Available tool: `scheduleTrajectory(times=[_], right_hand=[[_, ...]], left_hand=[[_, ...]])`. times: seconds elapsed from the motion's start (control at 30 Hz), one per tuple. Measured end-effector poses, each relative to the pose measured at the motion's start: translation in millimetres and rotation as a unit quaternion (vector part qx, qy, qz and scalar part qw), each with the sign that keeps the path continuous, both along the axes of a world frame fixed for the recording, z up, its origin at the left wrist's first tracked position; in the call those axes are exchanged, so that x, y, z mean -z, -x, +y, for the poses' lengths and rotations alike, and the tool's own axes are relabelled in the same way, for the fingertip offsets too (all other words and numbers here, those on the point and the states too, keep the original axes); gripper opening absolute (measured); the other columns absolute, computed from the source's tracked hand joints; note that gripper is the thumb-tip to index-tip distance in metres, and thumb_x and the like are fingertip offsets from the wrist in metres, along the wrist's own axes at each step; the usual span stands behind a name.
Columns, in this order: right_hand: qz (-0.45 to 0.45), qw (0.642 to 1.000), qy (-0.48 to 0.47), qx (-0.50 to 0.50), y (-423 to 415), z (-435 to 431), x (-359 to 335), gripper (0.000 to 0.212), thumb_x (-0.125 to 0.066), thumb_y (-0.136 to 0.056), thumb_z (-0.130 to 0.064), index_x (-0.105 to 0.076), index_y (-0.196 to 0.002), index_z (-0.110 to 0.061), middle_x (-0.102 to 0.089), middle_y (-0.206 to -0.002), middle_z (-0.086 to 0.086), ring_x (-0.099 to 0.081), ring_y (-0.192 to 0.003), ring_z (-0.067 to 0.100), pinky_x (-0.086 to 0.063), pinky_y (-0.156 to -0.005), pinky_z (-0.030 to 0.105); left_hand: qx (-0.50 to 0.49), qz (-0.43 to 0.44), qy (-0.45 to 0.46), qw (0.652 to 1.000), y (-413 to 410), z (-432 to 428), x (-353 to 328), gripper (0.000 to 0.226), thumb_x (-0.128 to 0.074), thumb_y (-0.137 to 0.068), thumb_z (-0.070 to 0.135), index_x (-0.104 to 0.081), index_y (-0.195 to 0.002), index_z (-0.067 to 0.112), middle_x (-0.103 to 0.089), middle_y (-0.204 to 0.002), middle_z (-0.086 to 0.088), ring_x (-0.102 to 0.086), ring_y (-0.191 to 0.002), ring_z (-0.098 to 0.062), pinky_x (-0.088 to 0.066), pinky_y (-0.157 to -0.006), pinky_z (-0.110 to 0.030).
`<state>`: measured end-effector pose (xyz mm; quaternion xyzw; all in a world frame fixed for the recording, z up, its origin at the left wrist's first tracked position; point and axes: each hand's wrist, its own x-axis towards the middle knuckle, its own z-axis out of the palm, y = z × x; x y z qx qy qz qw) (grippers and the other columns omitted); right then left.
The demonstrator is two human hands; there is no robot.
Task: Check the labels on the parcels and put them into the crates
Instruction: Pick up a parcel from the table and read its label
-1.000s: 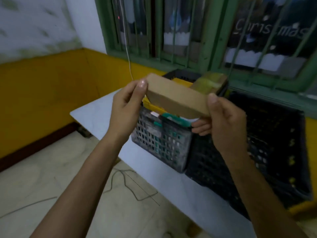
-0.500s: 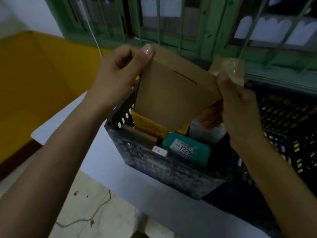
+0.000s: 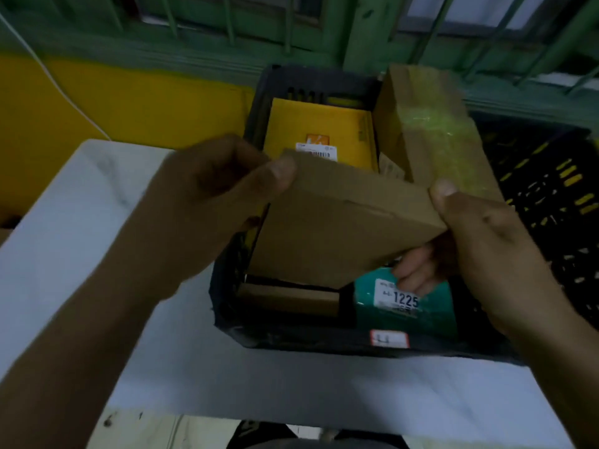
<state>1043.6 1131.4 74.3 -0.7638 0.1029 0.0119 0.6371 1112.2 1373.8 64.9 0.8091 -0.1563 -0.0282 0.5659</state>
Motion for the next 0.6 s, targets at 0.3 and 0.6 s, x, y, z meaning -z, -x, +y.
scheduleTrajectory(times=[0.3, 0.6], right_hand=[[0.134, 0.948, 0.250, -0.146, -19, 17, 50, 0.015, -0.058, -0.092, -0.036, -0.064, -0.095, -0.023, -0.069, -0.067, 0.001, -0.069, -0.066, 0.017, -0.049, -0.054, 0.016], [-0.024, 0.714, 0.575, -0.398, -33, 36, 69, 0.070, -0.071, -0.077, -0.044, -0.041, -0.138, -0.027, -0.046, -0.122, 0.001, -0.046, -0.109, 0.019, -0.043, -0.081, 0.032]], left_hand=[[0.123, -0.106, -0.292, 0.943, -10, 23, 46, 0.018, -0.064, -0.068, 0.037, -0.071, -0.085, 0.036, -0.070, -0.081, 0.008, -0.064, -0.080, -0.013, -0.048, -0.083, -0.035], [0.217, -0.056, -0.425, 0.877, -24, 4, 83, 0.007, -0.070, -0.079, 0.014, -0.074, -0.081, 0.019, -0.069, -0.090, -0.004, -0.062, -0.096, -0.030, -0.038, -0.102, -0.044]])
